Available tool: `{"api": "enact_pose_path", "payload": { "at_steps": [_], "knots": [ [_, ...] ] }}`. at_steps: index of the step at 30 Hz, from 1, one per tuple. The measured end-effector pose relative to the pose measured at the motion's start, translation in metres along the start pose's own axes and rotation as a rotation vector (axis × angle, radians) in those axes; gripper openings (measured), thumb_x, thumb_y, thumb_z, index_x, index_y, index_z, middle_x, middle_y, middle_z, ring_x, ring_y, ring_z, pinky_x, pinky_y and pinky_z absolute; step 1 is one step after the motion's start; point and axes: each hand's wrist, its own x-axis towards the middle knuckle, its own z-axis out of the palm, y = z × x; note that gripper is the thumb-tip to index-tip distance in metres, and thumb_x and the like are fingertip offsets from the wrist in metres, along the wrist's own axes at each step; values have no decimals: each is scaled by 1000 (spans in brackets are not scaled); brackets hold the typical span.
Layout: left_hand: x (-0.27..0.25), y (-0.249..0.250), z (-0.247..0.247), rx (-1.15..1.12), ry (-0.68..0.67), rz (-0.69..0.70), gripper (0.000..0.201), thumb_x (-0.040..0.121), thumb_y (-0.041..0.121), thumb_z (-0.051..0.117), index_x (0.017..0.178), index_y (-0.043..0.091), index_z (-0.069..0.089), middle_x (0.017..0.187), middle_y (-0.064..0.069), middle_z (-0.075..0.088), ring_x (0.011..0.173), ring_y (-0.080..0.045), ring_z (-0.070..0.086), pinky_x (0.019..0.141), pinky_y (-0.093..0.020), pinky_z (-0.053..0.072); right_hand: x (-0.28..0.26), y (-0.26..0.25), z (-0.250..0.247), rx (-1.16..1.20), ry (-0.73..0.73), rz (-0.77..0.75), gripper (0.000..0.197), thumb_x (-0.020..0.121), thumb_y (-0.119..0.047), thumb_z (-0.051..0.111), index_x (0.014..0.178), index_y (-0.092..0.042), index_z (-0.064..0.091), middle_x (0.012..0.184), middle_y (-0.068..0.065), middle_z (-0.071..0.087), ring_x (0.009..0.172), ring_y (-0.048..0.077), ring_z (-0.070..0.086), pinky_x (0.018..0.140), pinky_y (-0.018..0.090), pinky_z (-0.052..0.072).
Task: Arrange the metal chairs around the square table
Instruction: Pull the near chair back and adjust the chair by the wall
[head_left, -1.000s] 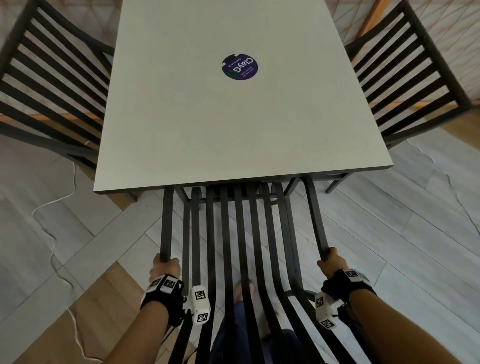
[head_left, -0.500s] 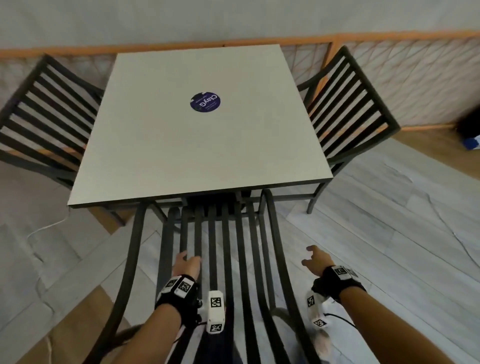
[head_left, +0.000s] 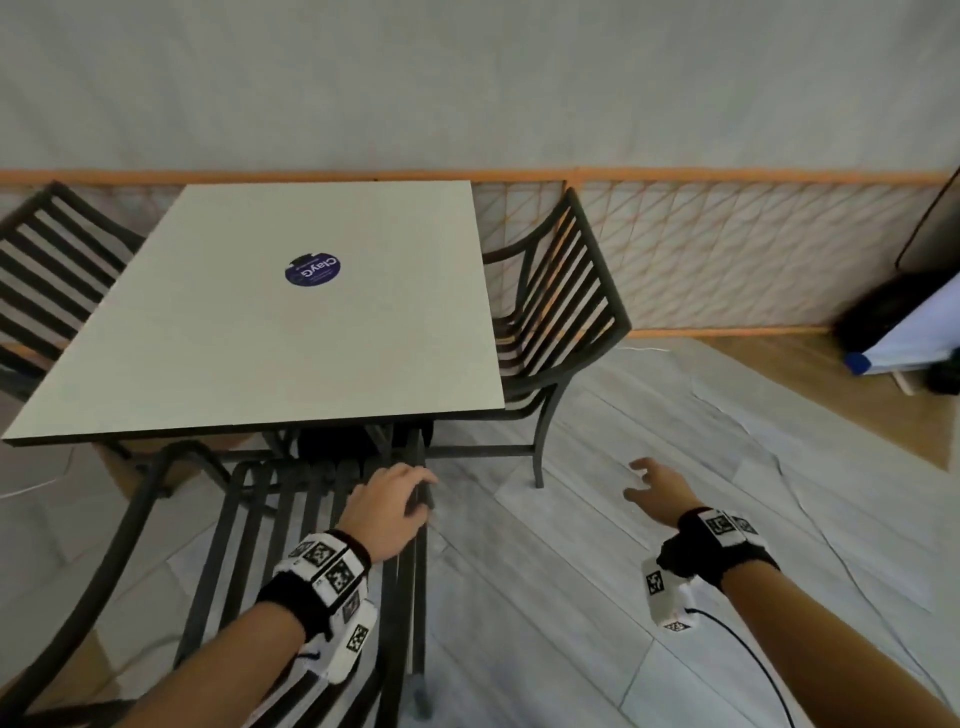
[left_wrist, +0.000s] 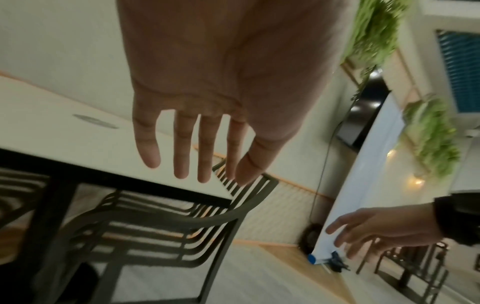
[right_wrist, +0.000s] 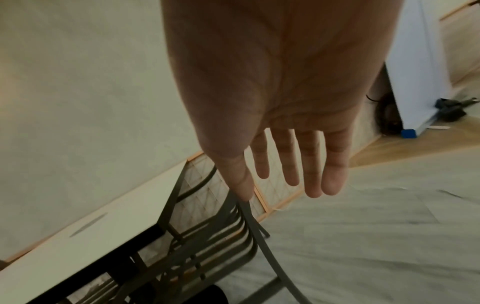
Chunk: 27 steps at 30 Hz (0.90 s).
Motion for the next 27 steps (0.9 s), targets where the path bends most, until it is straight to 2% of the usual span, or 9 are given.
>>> {"api": "enact_pose_path", "payload": {
  "at_steps": [6, 10, 15, 18, 22, 25, 27],
  "knots": [
    [44, 61, -13, 15, -11, 119, 36, 89, 28, 54, 125, 28, 54, 123, 5, 56, 115, -18, 52, 98, -46, 44, 21, -26, -57, -31, 65, -135, 50, 90, -23, 64, 135, -13, 45, 135, 19, 51, 123, 33, 50, 101, 38, 39],
    [99, 92, -8, 40, -26, 106, 39, 88, 24, 53, 127, 25, 51, 129, 0, 55, 118, -23, 51, 98, -47, 44, 52, -64, -87, -49, 92, -238, 49, 90, -23, 62, 135, -13, 45, 136, 18, 50, 122, 33, 50, 101, 38, 39],
    [187, 117, 10, -62, -56, 70, 45, 87, 19, 56, 132, 22, 49, 136, -3, 55, 124, -24, 52, 102, -46, 44, 118, -105, -125, -94, 99, -344, 50, 89, -22, 62, 135, -11, 46, 136, 18, 48, 121, 34, 50, 100, 39, 41],
    [246, 126, 22, -118, -81, 17, 46, 87, 17, 59, 131, 21, 49, 131, -4, 59, 120, -26, 57, 102, -45, 46, 165, -119, -149, -111, 155, -314, 52, 87, -21, 62, 136, -14, 44, 137, 18, 43, 122, 37, 46, 100, 43, 44],
    [325, 129, 40, -145, -175, -40, 49, 84, 18, 61, 131, 24, 46, 126, -8, 60, 115, -30, 60, 99, -46, 49, 226, -120, -168, -44, 232, -191, 61, 83, -15, 64, 139, -16, 38, 138, 21, 39, 126, 44, 40, 104, 52, 42],
    [372, 128, 57, -124, -210, -85, 51, 86, 12, 59, 134, 17, 44, 132, -12, 55, 119, -33, 56, 101, -45, 48, 258, -112, -169, 108, 227, -182, 66, 85, -12, 64, 142, -18, 31, 136, 25, 42, 119, 42, 50, 99, 46, 47],
    [397, 127, 72, -77, -222, -107, 50, 87, 14, 58, 135, 14, 43, 136, -15, 52, 123, -36, 51, 102, -48, 46, 271, -109, -160, 243, 215, -236, 62, 90, -10, 60, 142, -23, 29, 127, 23, 53, 105, 38, 61, 92, 45, 53]
  ]
}}
